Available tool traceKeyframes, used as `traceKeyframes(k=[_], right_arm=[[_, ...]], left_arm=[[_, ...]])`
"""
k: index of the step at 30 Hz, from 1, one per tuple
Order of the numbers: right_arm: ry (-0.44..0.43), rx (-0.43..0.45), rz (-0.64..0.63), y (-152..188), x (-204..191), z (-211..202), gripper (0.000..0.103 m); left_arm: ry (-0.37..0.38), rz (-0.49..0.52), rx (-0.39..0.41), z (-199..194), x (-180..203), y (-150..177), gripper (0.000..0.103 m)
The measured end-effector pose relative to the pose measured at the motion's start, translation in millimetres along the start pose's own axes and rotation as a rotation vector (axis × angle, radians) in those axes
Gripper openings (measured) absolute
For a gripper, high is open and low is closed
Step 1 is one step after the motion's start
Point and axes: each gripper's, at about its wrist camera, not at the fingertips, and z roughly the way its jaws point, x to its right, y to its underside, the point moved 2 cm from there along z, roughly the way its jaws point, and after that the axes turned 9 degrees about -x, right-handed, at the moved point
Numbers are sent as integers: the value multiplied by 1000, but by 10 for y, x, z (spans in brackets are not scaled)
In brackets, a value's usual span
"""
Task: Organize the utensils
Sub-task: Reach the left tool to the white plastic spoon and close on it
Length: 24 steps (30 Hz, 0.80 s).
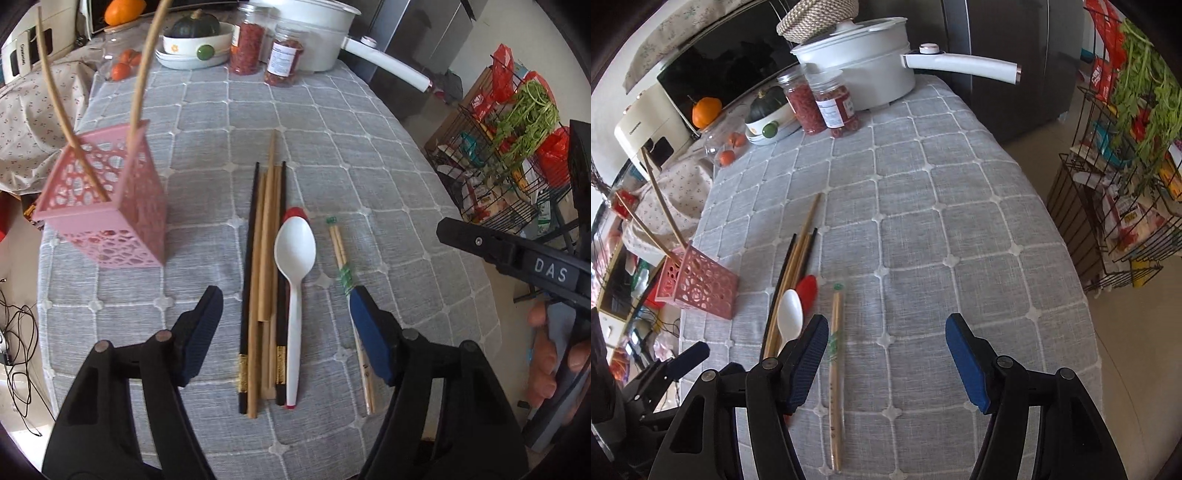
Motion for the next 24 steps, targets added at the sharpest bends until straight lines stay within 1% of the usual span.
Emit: traceKeyframes(k=[3,6,10,13,15,19,21,22,23,24], right_arm=[[1,-16,-8,18,19,42,67],[1,-32,-19,30,3,84,67],[2,-48,-21,31,5,126,67],[2,-54,-18,27,24,141,67],[3,-58,-16,21,50,152,67],[10,-67,-5,11,111,184,67],[13,-72,1,11,134,202,67],[13,-76,3,10,142,213,67],[11,-80,6,8,147,222,67],[9,-85,8,10,149,234,67]], left_arm=[[24,-16,-23,174,69,-88,68],[26,-29,-34,313,100,-182,62],[-4,-57,-48,458,71,-243,58],[-19,-66,-47,525,47,-281,50],[-40,-55,-35,525,51,-290,47],[-56,-29,-23,534,74,-302,36],[-53,-23,-23,538,76,-300,36],[-58,-20,-17,527,78,-297,28],[-59,-16,-19,530,82,-303,4],[-55,-17,-21,524,80,-307,5]])
